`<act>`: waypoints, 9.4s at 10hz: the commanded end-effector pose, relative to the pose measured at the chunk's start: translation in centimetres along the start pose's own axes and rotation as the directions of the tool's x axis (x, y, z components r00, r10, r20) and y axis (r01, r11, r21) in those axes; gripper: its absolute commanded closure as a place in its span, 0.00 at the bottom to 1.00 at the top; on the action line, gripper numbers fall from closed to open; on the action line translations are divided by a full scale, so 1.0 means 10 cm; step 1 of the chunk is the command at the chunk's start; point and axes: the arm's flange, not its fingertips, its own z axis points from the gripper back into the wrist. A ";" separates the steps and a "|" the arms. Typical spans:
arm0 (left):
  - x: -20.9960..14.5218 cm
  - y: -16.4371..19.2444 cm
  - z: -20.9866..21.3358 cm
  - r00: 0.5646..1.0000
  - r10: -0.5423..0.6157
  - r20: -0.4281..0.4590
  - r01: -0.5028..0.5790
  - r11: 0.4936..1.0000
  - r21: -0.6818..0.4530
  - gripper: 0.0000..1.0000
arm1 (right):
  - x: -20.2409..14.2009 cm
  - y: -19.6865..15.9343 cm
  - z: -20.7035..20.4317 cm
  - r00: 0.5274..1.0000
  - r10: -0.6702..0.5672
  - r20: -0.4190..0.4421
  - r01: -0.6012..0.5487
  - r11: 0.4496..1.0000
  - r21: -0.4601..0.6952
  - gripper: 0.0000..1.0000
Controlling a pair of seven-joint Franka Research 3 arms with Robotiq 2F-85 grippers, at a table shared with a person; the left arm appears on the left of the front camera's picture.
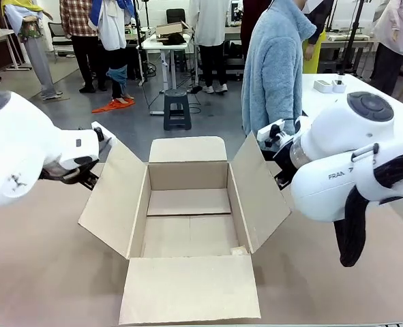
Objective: Wrap the clocks to prevent damage.
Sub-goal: Open the side flaps of the Package Box.
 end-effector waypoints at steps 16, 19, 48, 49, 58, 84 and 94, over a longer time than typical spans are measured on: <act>1.01 1.29 1.88 0.880 -0.390 -0.269 0.337 0.915 -0.223 0.00 | 1.20 -0.17 2.51 0.988 -0.020 -0.153 0.066 0.950 0.306 0.00; 1.21 1.73 1.71 0.828 -0.560 -0.035 0.500 0.764 -0.408 0.00 | 0.99 -1.02 2.52 0.978 0.205 0.050 -0.181 0.693 0.698 0.00; 0.22 2.24 1.80 0.861 -0.115 0.495 0.441 0.652 -0.617 1.00 | -0.07 -1.42 2.42 0.887 0.184 0.424 -0.408 0.742 0.532 1.00; 0.23 2.24 1.80 0.862 -0.117 0.493 0.441 0.653 -0.616 1.00 | -0.08 -1.43 2.42 0.886 0.184 0.425 -0.409 0.740 0.534 1.00; 0.24 2.23 1.77 0.873 -0.110 0.476 0.425 0.651 -0.629 1.00 | -0.04 -1.44 2.46 0.888 0.164 0.429 -0.400 0.736 0.547 1.00; 0.86 -0.42 1.36 0.964 0.183 -0.191 -0.201 0.976 -0.078 1.00 | 0.95 0.24 1.01 0.845 -0.471 -0.254 0.487 0.874 -0.001 0.99; 0.79 -0.73 0.35 0.863 0.416 -0.286 -0.372 0.907 0.196 1.00 | 0.58 -0.01 -0.04 0.664 -0.666 -0.340 0.649 0.739 -0.180 0.99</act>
